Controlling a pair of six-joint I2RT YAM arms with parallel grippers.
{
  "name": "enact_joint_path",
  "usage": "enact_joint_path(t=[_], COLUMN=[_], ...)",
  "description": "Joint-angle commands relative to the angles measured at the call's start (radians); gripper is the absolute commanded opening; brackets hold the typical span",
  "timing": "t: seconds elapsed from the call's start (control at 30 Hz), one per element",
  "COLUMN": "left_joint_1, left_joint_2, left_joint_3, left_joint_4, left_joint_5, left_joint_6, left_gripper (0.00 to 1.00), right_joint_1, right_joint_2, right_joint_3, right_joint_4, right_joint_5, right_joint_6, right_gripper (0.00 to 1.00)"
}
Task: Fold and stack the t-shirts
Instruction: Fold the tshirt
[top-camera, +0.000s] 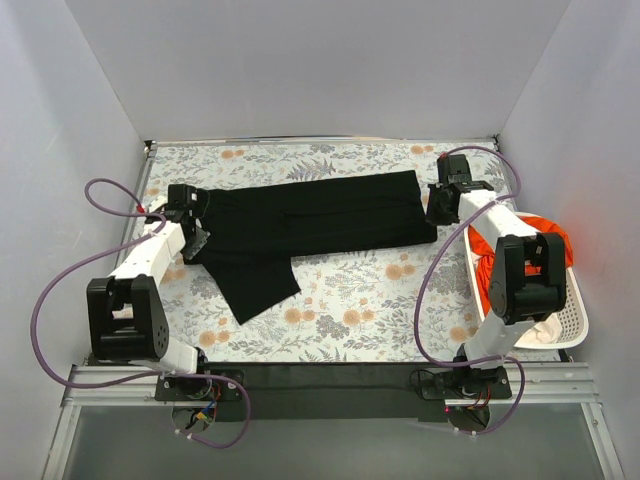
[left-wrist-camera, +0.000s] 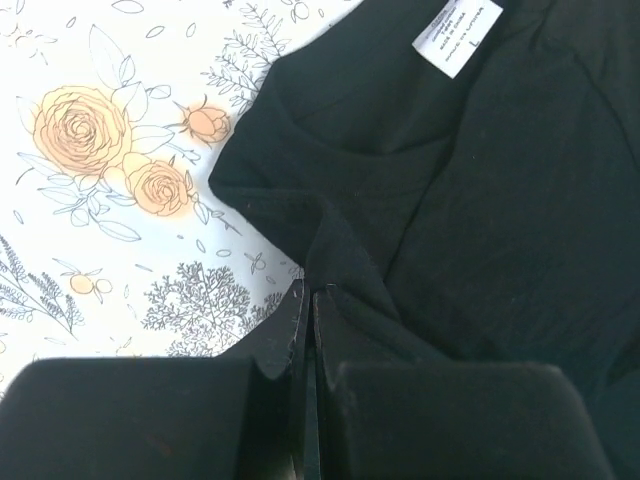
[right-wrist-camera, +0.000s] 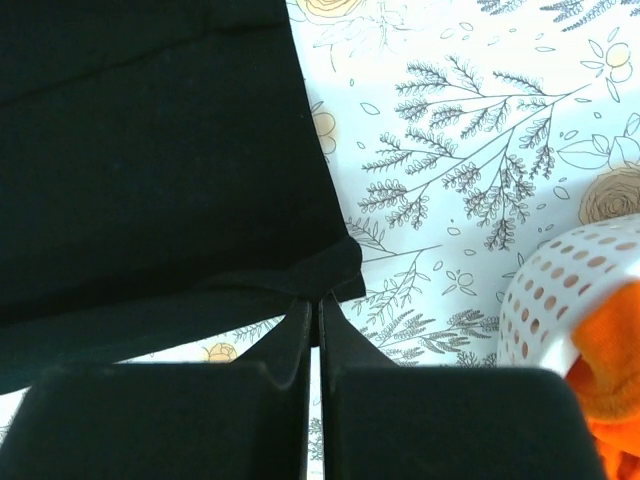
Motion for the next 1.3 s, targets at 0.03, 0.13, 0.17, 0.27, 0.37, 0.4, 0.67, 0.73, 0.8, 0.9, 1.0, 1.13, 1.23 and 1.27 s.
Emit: enact_joint_path(t=[0.03,0.13,0.17,0.27,0.37,0.4,0.67,0.73,0.8,0.9,1.0,1.13,1.23,1.27], left_joint_1=[0.016,0.019,0.019,0.019,0.019,0.019,0.022,0.024,0.031,0.036,0.039,0.042,0.045,0.047], left_joint_2=[0.034,0.072,0.089,0.117,0.144,0.151,0.200,0.197,0.180,0.163,0.164,0.167,0.166,0.166], left_joint_3=[0.067,0.090,0.098,0.124,0.136,0.138,0.121,0.107,0.092,0.069,0.061,0.050,0.041,0.035], left_joint_4=[0.023,0.033,0.036,0.043,0.054,0.063,0.100,0.108,0.120,0.132,0.134,0.135,0.143,0.145], left_joint_5=[-0.038,-0.038,-0.038,-0.038,-0.034,-0.036,-0.047,-0.056,-0.064,-0.065,-0.062,-0.058,-0.050,-0.050], left_joint_6=[0.017,0.017,0.019,0.020,0.030,0.033,0.022,0.016,0.007,-0.001,-0.006,-0.019,-0.030,-0.033], left_gripper=[0.00,0.00,0.00,0.00,0.00,0.00,0.00,0.00,0.00,0.00,0.00,0.00,0.00,0.00], right_joint_1=[-0.014,-0.018,-0.018,-0.021,-0.023,-0.023,-0.024,-0.024,-0.026,-0.026,-0.024,-0.026,-0.024,-0.026], right_joint_2=[0.029,0.051,0.065,0.089,0.111,0.115,0.180,0.184,0.184,0.175,0.174,0.187,0.197,0.203], right_joint_3=[0.063,0.084,0.088,0.109,0.127,0.132,0.146,0.149,0.150,0.149,0.154,0.163,0.163,0.163], right_joint_4=[0.003,0.003,0.002,0.002,0.003,0.003,0.021,0.026,0.035,0.049,0.060,0.067,0.084,0.097], right_joint_5=[0.021,0.020,0.021,0.021,0.021,0.021,0.026,0.031,0.025,0.015,0.005,0.003,-0.002,-0.003], right_joint_6=[-0.021,-0.021,-0.023,-0.026,-0.032,-0.033,-0.034,-0.037,-0.038,-0.041,-0.043,-0.047,-0.050,-0.052], right_gripper=[0.01,0.01,0.01,0.01,0.01,0.01,0.01,0.01,0.01,0.01,0.01,0.01,0.01,0.01])
